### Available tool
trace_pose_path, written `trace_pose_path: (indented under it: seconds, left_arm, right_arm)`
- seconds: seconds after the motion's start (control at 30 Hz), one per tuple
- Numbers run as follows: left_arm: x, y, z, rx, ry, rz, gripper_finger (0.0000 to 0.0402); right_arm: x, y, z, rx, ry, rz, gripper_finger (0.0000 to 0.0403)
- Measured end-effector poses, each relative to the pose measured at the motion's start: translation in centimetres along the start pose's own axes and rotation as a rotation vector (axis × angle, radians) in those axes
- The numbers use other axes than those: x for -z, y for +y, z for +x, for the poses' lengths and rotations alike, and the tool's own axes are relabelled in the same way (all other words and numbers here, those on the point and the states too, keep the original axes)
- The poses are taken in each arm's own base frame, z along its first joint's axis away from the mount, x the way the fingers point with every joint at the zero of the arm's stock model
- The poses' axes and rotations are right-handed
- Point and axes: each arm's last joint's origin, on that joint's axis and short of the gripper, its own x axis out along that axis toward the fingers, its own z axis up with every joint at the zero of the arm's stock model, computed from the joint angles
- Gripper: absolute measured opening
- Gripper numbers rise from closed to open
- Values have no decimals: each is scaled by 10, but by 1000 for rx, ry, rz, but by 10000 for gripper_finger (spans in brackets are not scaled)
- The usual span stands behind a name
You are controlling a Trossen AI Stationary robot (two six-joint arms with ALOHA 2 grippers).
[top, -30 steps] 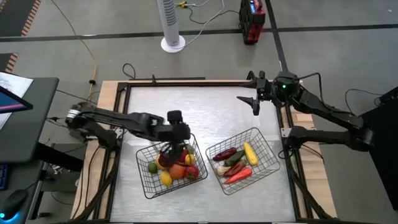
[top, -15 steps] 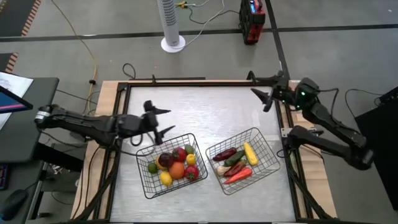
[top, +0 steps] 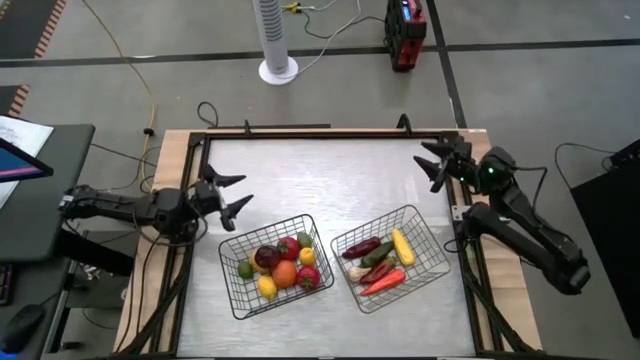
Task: Sort produce into baskets
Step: Return to Home Position
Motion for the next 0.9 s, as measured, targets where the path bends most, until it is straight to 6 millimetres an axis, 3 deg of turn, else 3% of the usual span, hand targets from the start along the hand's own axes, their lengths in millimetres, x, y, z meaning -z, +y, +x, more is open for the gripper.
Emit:
trace_pose_path:
  seconds: [0.3, 0.47, 0.9]
  left_arm:
    - [43, 3, -15, 18, -100, -123, 267]
    - [42, 3, -18, 65, -117, -140, 267]
    - [54, 1, -18, 92, -3, -129, 267]
  right_arm:
    - [19, 5, -20, -4, -39, 25, 292]
    - [36, 8, -27, -66, -64, 48, 292]
    - [81, 7, -12, -127, 83, 148, 292]
